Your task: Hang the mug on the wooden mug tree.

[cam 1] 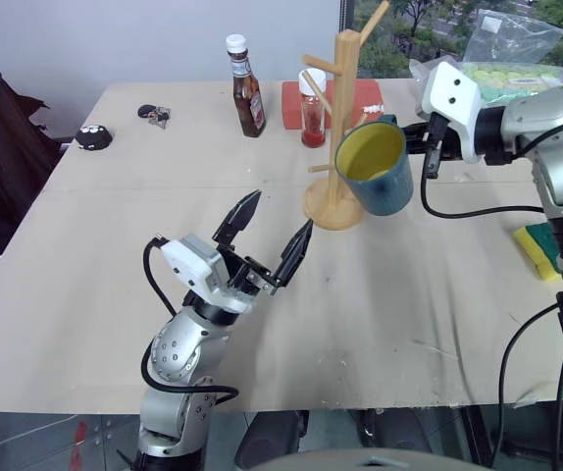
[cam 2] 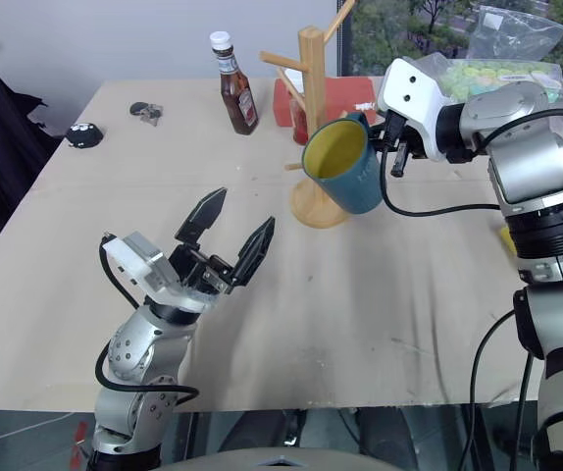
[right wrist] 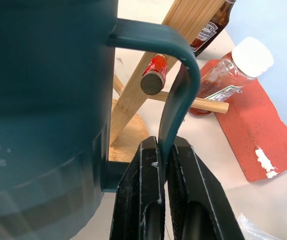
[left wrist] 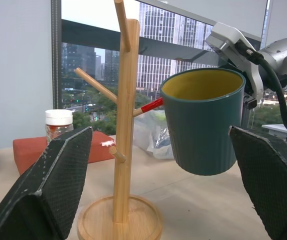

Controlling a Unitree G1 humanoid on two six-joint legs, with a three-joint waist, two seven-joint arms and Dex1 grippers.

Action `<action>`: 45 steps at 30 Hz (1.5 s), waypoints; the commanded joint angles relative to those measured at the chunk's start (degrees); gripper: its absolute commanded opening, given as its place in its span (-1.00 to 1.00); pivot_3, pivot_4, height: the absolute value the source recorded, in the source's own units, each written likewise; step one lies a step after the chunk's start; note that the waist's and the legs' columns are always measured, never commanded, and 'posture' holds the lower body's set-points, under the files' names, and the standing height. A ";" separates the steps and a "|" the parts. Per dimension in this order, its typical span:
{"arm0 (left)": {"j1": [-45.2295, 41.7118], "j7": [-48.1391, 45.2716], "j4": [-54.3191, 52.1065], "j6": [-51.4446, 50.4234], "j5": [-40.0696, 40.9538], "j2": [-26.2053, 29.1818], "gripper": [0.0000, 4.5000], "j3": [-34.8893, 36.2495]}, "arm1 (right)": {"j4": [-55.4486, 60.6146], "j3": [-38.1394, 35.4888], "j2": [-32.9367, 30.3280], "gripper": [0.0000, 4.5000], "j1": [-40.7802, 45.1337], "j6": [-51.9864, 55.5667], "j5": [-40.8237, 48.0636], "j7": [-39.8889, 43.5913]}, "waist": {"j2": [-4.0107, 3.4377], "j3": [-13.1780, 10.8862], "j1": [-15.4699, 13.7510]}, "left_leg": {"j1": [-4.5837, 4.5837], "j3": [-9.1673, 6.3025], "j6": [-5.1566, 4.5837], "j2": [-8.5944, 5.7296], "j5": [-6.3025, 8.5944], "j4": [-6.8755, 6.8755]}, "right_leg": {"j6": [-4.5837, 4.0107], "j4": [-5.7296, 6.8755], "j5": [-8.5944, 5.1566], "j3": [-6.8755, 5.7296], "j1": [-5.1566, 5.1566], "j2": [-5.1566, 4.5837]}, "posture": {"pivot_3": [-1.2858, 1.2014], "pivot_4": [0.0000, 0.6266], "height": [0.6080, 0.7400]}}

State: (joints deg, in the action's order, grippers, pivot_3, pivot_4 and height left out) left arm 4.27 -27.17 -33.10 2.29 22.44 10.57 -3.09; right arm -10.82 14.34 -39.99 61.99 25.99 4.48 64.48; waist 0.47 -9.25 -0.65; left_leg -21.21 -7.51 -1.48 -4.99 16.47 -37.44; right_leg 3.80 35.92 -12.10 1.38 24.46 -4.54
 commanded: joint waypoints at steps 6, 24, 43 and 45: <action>-0.60 1.06 -2.51 0.39 -0.26 0.33 1.00 -0.59 | -2.41 0.79 2.50 -0.98 4.20 -1.11 -3.45 -1.36 | 0.00 0.00 -0.03 | -0.16 0.02 0.00 0.00 -0.01 -0.02 | -0.01 0.03 0.03 0.02 0.19 0.01 | 0.03 -0.52 1.00; -0.50 2.90 -3.00 -2.92 0.05 1.85 1.00 0.01 | -2.53 -6.90 2.44 0.98 4.00 6.32 0.04 -2.56 | -0.01 0.02 -0.05 | -0.60 0.01 0.01 0.00 -0.01 -0.17 | 0.01 0.04 0.14 0.02 0.59 0.07 | 0.03 -0.52 1.00; 13.63 -0.71 -0.93 -15.27 -2.25 14.35 1.00 1.90 | 22.72 -35.89 14.95 0.98 -62.57 -6.80 19.50 -15.20 | -0.05 0.28 -0.05 | -0.36 0.26 -0.01 0.06 0.00 -0.42 | 0.02 0.52 0.17 0.28 0.46 0.05 | 0.03 -0.52 1.00; 13.84 -1.87 0.27 -14.48 -2.72 14.53 1.00 1.50 | 23.83 -34.89 18.85 0.98 -69.05 -11.48 18.21 -17.36 | -0.05 0.28 -0.06 | -0.05 0.33 -0.01 0.08 0.00 -0.48 | 0.02 0.58 0.18 0.37 0.21 0.15 | 0.03 -0.52 1.00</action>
State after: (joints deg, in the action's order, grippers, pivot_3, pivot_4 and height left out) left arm 18.01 -27.91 -32.64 -13.86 19.83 24.74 -1.84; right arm 10.09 -20.28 -22.40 -5.02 19.41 23.39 48.96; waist 0.42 -8.97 -0.71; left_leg -21.04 -7.17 -1.70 -4.90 16.59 -37.90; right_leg 3.82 36.52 -11.93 1.76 24.46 -4.34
